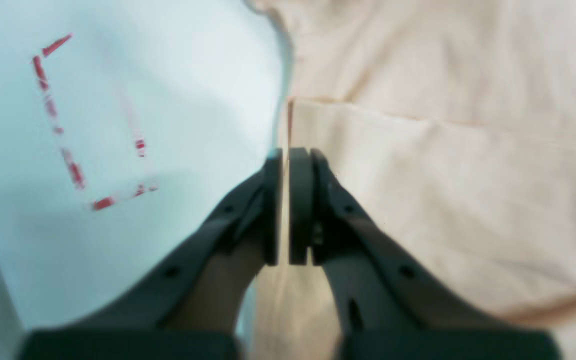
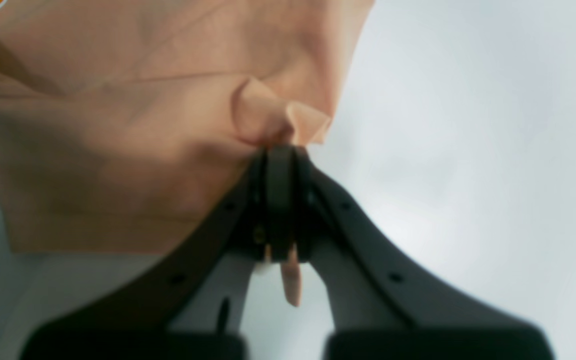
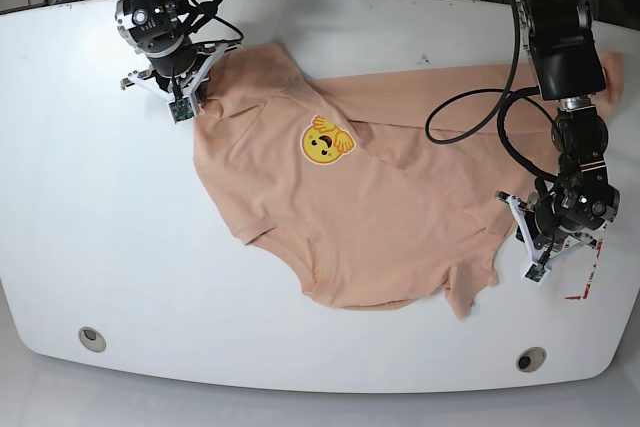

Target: Fold the T-shirt properly

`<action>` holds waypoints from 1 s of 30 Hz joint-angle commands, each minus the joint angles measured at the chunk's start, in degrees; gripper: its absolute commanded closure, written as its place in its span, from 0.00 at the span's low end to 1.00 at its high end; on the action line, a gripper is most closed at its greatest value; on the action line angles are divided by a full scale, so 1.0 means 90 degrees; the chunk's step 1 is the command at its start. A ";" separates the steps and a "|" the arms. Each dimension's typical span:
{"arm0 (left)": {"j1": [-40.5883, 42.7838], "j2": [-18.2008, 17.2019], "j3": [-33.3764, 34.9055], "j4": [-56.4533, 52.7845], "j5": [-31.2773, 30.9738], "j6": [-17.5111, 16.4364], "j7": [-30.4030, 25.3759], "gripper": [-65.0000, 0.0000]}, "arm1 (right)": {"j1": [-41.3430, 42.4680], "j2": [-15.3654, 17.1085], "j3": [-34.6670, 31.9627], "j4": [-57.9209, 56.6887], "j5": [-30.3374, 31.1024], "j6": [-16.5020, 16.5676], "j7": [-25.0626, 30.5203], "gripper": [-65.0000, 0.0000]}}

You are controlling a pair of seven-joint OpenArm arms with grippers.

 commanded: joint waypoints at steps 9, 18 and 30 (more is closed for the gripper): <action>-0.0750 -0.0031 0.0008 -0.1937 -0.0064 0.0282 -0.0916 0.41 | 0.0085 0.0029 0.0011 0.0090 0.0068 -0.0015 0.0138 1.00; -0.0906 -0.0001 0.0018 -0.2132 -0.0073 0.0282 -0.0955 0.40 | 0.0085 0.0029 0.0011 0.0090 0.0068 -0.0015 0.0138 1.00; -0.1014 0.0009 0.0027 -0.2708 -0.0073 0.0263 -0.0975 0.40 | 0.0154 0.0029 0.0011 0.0090 0.0068 -0.0015 0.0138 1.00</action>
